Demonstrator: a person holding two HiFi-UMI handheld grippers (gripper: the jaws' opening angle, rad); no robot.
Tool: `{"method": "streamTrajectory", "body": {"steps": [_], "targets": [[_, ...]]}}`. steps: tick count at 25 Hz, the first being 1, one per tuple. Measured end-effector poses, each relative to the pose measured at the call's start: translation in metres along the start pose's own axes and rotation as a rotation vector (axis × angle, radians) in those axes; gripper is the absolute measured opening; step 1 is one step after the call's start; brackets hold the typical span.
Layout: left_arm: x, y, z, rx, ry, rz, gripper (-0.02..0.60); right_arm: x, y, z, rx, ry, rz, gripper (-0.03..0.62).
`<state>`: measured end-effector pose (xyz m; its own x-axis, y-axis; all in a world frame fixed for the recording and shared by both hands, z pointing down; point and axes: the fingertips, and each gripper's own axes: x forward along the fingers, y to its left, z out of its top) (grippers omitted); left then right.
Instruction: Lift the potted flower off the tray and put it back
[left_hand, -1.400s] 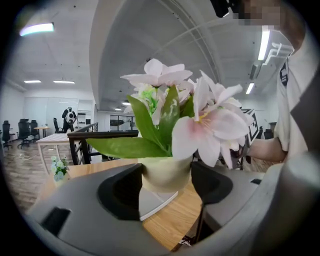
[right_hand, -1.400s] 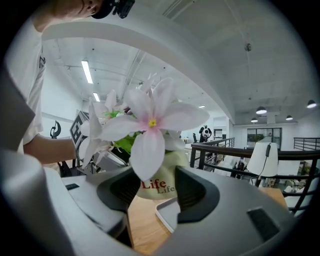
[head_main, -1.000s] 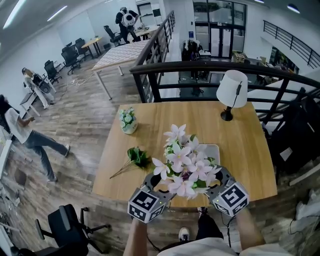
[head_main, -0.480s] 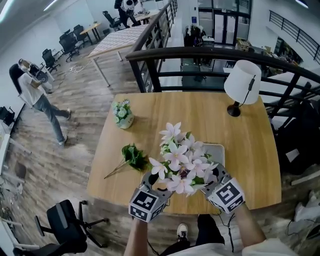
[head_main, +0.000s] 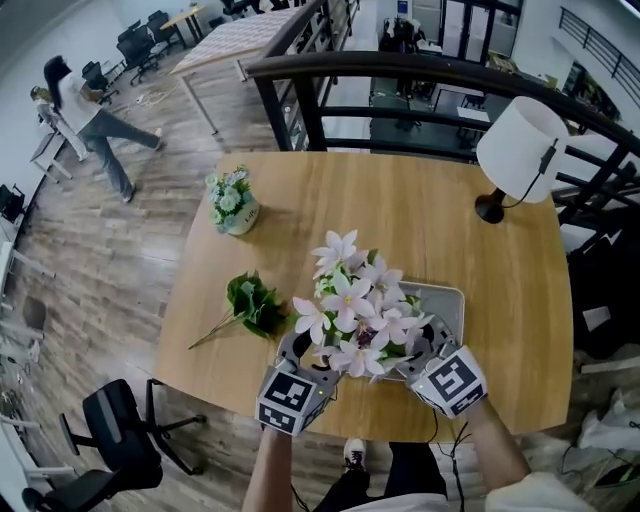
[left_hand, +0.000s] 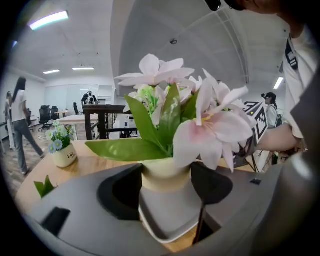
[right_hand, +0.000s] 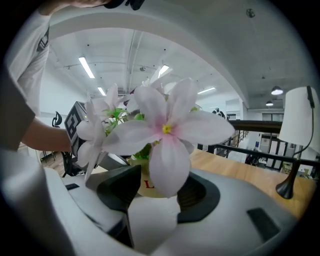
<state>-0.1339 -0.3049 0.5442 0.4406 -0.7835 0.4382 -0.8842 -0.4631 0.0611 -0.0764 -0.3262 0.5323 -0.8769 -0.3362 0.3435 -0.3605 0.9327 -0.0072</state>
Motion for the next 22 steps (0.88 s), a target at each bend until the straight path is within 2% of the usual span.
{"method": "streamTrajectory", "body": {"steps": [10,15,22], "targets": [[0.051,0.026,-0.038,-0.016,0.053,0.015,0.320,0.040,-0.031,-0.052,0.027,0.055,0.021,0.236],[0.066,0.033,-0.052,-0.042,0.072,0.012,0.320,0.052,-0.039,-0.069,0.025,0.083,0.030,0.236],[0.077,0.036,-0.064,-0.034,0.097,0.019,0.319,0.057,-0.044,-0.076,0.035,0.077,0.028,0.236]]}}
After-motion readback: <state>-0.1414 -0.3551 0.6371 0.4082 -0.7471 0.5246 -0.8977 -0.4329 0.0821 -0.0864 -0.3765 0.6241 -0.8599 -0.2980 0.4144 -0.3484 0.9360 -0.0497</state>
